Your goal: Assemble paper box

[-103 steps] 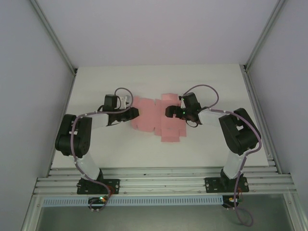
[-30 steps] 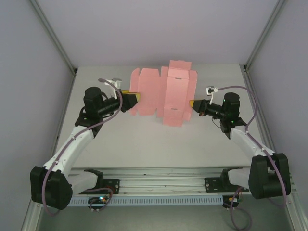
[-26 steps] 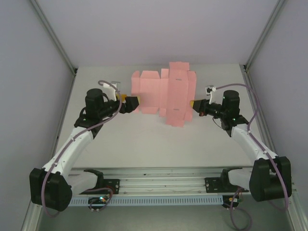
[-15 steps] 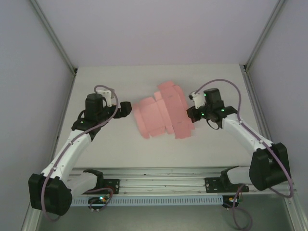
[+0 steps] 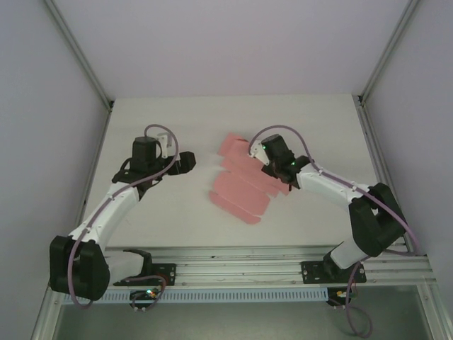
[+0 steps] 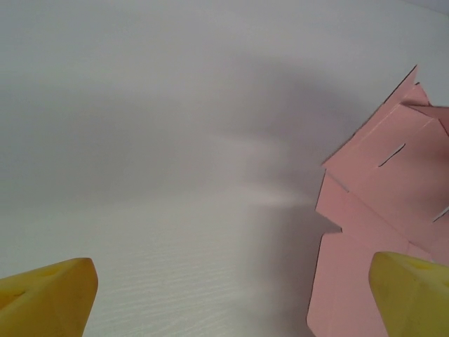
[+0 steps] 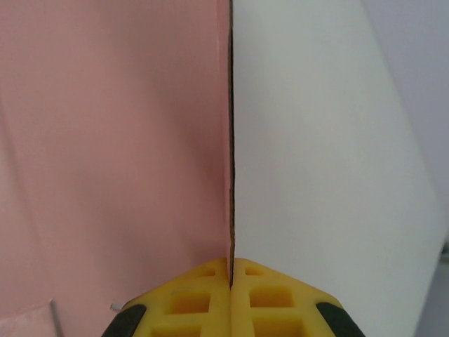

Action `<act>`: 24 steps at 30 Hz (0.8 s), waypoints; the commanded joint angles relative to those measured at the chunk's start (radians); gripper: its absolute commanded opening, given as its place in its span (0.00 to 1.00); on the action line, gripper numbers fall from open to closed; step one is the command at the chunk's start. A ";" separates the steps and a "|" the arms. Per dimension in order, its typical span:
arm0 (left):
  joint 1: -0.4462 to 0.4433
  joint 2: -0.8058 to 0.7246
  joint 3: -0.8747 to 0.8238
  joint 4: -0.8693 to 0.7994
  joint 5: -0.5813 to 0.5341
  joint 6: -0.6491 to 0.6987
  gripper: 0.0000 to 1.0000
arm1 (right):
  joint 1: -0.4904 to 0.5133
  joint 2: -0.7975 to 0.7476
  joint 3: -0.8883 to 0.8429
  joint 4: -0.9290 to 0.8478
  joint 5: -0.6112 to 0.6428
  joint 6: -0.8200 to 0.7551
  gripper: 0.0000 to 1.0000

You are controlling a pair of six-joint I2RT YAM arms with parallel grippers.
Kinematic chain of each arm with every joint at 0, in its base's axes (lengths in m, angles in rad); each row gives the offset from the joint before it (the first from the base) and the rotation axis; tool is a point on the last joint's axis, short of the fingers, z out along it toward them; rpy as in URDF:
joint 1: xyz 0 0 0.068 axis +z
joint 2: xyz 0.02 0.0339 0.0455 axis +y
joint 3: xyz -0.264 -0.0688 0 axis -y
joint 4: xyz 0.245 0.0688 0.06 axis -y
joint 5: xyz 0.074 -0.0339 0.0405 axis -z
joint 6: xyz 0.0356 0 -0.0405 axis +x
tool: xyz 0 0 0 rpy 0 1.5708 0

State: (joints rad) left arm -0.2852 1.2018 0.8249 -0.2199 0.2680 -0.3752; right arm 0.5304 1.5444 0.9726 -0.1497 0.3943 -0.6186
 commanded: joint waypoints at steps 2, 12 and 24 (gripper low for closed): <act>0.008 0.039 0.047 0.003 0.029 -0.021 1.00 | 0.037 0.028 -0.055 0.226 0.077 -0.184 0.00; -0.034 0.275 0.187 0.076 0.121 0.001 1.00 | 0.123 0.106 -0.067 0.327 0.061 -0.224 0.00; -0.101 0.481 0.311 0.017 0.110 0.089 1.00 | 0.145 0.103 -0.075 0.368 0.067 -0.198 0.00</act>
State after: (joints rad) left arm -0.3740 1.6699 1.1091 -0.1761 0.3779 -0.3305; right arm 0.6666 1.6550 0.9020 0.1928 0.4419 -0.8349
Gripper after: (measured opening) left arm 0.999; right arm 0.044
